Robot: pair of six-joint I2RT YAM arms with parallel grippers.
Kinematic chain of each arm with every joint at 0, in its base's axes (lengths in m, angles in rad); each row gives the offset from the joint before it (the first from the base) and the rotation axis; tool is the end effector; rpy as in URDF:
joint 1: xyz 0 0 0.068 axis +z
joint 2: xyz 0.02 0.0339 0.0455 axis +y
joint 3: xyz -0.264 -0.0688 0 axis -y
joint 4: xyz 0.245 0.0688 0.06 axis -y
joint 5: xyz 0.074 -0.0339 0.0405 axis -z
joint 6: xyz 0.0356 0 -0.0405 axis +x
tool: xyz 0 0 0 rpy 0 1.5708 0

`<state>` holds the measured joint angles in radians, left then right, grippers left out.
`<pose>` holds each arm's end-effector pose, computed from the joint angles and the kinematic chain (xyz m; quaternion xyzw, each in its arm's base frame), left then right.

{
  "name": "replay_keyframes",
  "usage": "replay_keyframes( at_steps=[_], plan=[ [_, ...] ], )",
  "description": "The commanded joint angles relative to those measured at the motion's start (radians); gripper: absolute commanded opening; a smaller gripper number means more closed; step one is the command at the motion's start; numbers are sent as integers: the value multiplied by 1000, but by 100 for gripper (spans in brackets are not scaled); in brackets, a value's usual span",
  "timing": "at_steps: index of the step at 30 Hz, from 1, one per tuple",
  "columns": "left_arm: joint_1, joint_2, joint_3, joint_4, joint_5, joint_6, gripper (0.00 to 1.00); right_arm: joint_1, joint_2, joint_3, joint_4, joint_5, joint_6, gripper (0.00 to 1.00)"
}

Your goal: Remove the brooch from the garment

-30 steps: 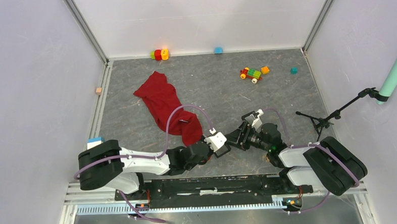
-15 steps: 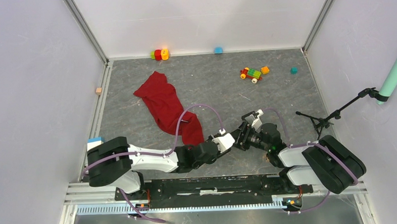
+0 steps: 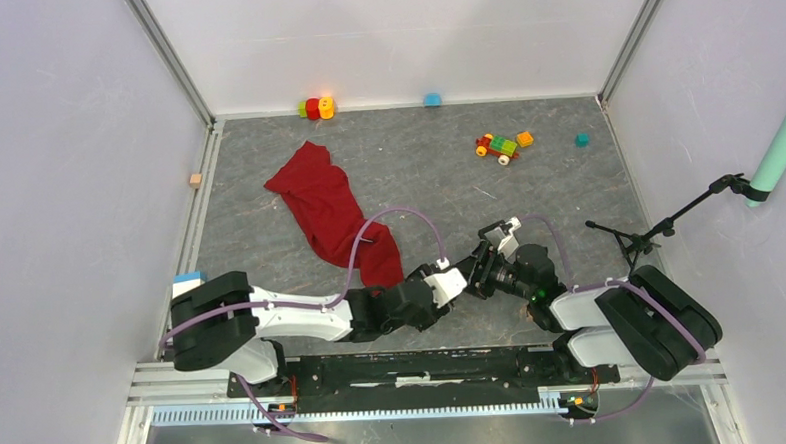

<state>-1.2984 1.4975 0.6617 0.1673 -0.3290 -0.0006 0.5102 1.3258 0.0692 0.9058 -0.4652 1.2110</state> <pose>0.0902 -0.2800 0.1685 0.4796 0.7505 -0.1428 0.4317 0.1564 0.1058 0.1188 0.1498 0.7944 0.5459 0.2202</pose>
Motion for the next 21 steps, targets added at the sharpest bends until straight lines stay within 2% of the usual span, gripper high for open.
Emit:
replay_keyframes(
  at_steps=[1,6,12,17,21],
  plan=[
    [3,-85,-26,47,28,-61,70,-11,8,29,15,11,-35,59],
    [64,-167,-78,64,62,-129,77,-21,-50,103,-246,77,-202,61],
    [241,-259,-131,61,181,-249,80,-21,-192,213,-654,296,-436,61],
    [268,-317,-145,9,90,-269,82,-21,-298,286,-949,480,-578,63],
    [273,-348,-155,6,65,-282,82,-21,-354,301,-1082,581,-632,63]
  ],
)
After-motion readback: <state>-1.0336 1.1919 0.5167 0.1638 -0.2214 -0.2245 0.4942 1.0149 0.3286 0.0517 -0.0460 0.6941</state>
